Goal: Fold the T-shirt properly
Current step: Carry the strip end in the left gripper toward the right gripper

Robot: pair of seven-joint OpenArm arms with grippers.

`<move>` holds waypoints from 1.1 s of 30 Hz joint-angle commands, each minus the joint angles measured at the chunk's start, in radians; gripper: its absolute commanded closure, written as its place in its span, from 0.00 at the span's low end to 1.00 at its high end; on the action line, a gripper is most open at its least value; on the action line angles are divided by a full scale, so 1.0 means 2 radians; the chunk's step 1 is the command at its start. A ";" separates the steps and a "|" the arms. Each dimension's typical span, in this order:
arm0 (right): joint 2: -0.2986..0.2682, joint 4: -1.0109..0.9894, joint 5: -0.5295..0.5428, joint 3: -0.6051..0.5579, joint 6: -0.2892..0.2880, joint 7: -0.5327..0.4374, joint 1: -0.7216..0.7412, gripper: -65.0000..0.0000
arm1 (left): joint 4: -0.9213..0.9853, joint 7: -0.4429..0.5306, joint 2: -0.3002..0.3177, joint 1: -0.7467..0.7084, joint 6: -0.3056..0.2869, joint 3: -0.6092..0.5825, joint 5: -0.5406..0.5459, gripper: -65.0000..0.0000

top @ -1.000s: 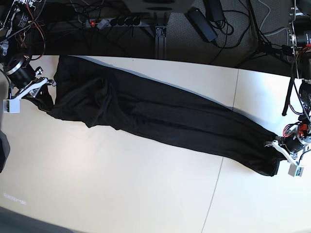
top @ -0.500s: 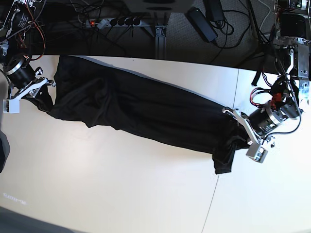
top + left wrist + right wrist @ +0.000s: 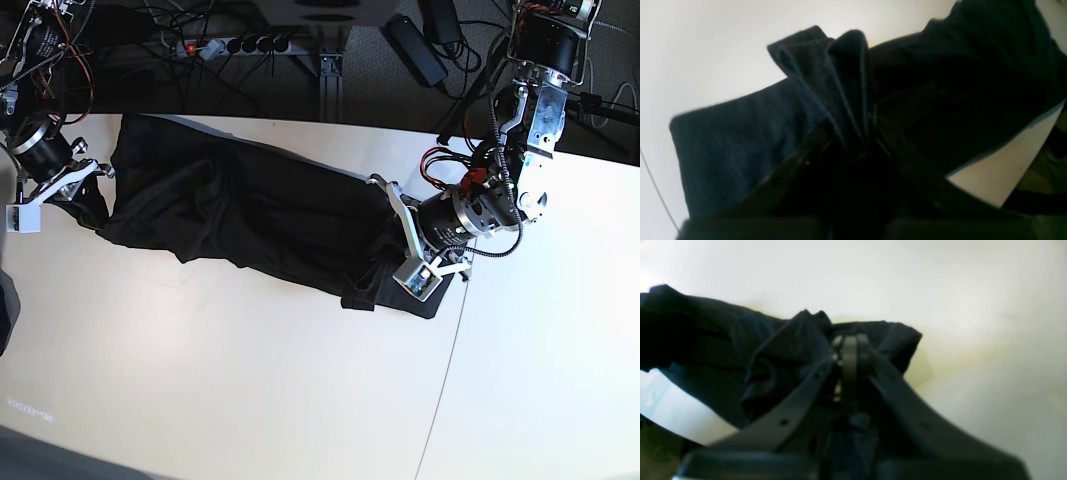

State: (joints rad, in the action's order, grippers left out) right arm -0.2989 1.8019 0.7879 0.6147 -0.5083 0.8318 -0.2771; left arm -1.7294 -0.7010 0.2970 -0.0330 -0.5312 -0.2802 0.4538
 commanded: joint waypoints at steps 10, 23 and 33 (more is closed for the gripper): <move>-0.007 0.009 0.008 0.004 -0.032 -0.013 0.002 1.00 | -0.002 0.051 0.001 0.008 0.028 -0.052 -0.081 1.00; -0.007 0.009 0.008 0.004 -0.032 -0.013 0.002 1.00 | -0.002 0.050 -0.020 0.008 0.038 -0.057 -0.073 0.73; -0.007 0.009 0.006 0.004 -0.032 -0.015 0.003 1.00 | -0.002 0.040 -0.067 0.010 0.038 -0.057 -0.046 0.52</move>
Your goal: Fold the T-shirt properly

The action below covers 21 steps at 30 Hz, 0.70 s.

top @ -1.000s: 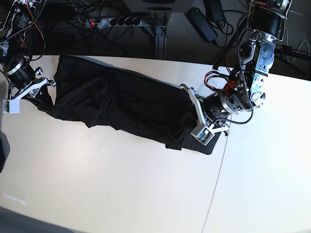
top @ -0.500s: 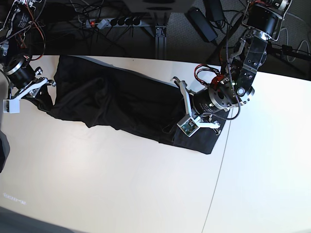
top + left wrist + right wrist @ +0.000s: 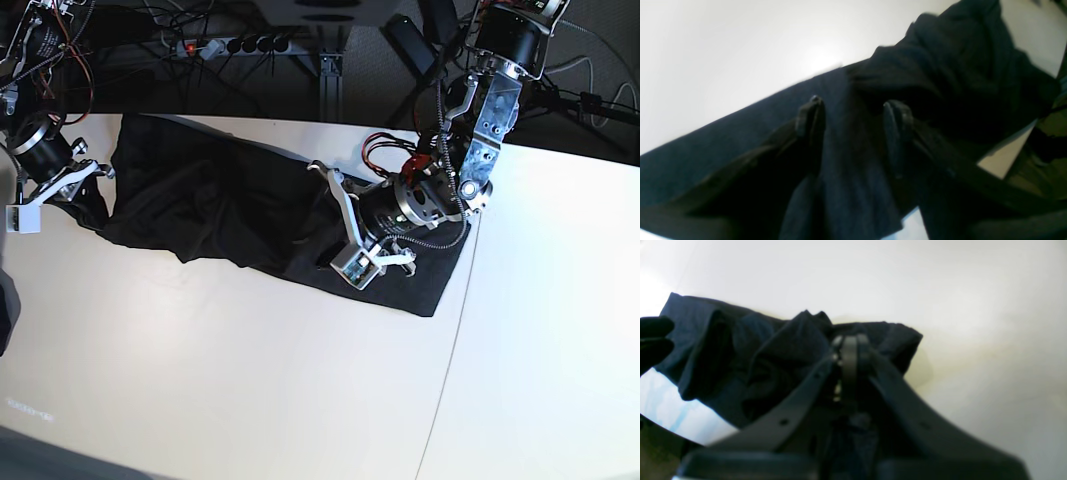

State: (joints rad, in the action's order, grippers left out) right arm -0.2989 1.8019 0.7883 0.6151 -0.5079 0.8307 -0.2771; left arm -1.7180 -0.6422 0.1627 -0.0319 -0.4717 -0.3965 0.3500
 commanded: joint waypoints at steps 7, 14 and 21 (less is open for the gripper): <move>-0.007 0.008 -0.029 0.040 -0.014 -0.049 0.003 0.62 | -0.008 0.001 0.017 0.019 0.008 0.040 -0.003 0.52; -0.017 -0.039 -0.006 0.085 0.022 -0.001 -0.011 0.35 | -0.008 0.001 0.070 0.019 0.008 0.089 0.031 0.52; -0.015 -0.132 0.025 0.047 0.020 0.004 -0.016 0.32 | -0.008 0.001 0.098 0.018 0.008 0.094 0.034 0.52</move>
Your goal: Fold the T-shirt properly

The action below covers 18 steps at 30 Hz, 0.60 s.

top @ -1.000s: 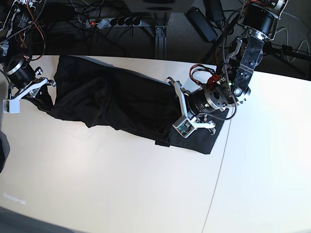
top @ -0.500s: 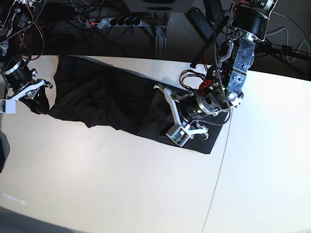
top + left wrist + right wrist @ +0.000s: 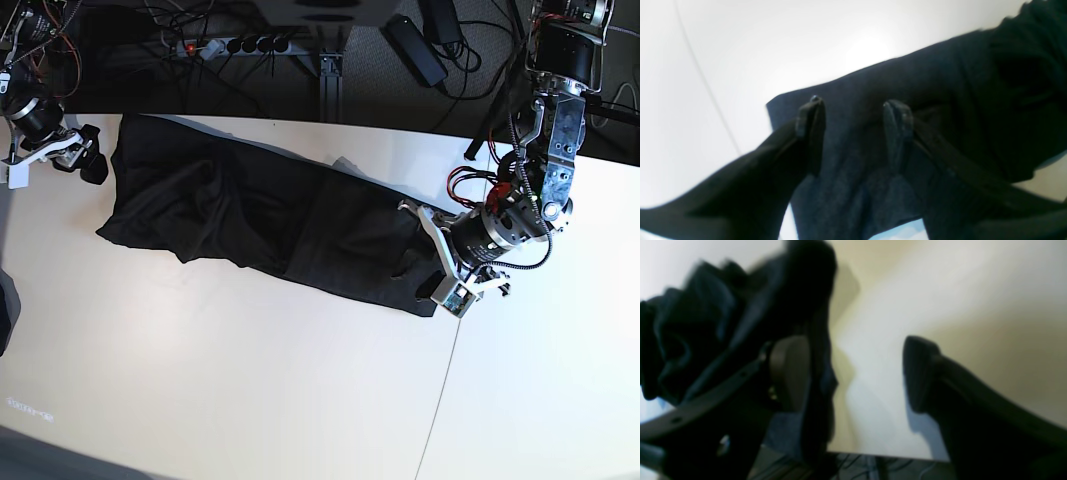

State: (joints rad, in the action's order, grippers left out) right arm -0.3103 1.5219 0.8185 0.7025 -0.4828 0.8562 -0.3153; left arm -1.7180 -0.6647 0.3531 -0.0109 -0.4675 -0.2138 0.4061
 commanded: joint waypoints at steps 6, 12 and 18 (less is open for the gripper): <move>-0.008 -0.013 0.023 -0.023 0.007 -0.003 0.004 0.32 | -0.008 0.013 0.004 0.008 0.006 0.002 0.012 0.52; 0.022 -0.013 0.066 -0.029 -0.008 0.021 0.004 0.32 | -0.008 0.013 0.004 0.008 0.006 0.002 0.012 0.52; 0.057 -0.014 0.081 -0.051 -0.010 0.027 0.004 0.32 | -0.008 0.012 0.004 0.007 0.006 0.002 0.012 0.52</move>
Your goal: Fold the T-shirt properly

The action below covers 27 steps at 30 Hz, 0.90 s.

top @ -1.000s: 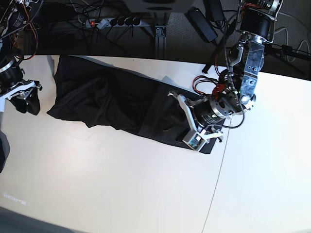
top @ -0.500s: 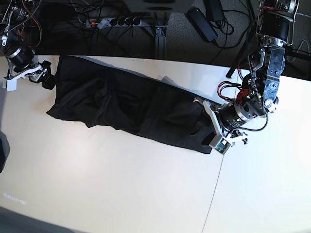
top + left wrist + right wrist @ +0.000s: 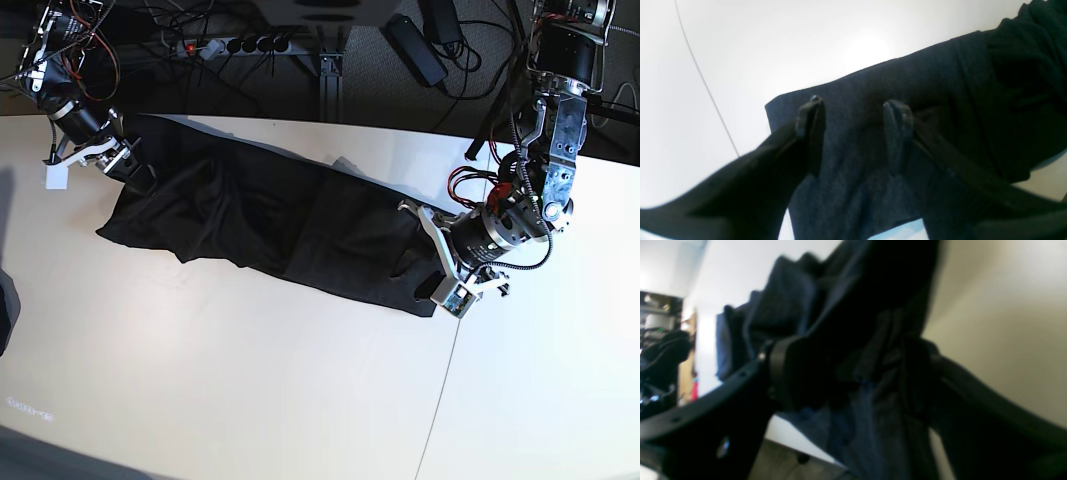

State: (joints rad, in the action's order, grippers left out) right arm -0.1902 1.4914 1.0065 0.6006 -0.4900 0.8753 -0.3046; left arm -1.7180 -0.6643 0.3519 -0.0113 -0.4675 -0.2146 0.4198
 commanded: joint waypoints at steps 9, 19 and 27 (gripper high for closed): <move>0.014 0.002 -0.017 -0.009 -0.006 0.015 0.007 0.32 | -0.008 0.012 0.004 0.005 0.006 0.003 0.005 0.52; 0.027 0.000 -0.032 -0.009 -0.005 -0.016 0.037 0.33 | -0.008 0.012 0.004 0.005 0.006 0.003 0.005 0.52; 0.029 -0.009 -0.088 -0.009 -0.006 -0.056 0.041 1.00 | -0.008 0.012 0.005 0.005 0.006 0.003 0.005 0.52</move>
State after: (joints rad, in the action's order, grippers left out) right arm -0.1215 1.4624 0.8433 0.5800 -0.4904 0.7662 -0.2222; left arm -1.7180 -0.6647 0.3523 -0.0170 -0.4675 -0.2146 0.4198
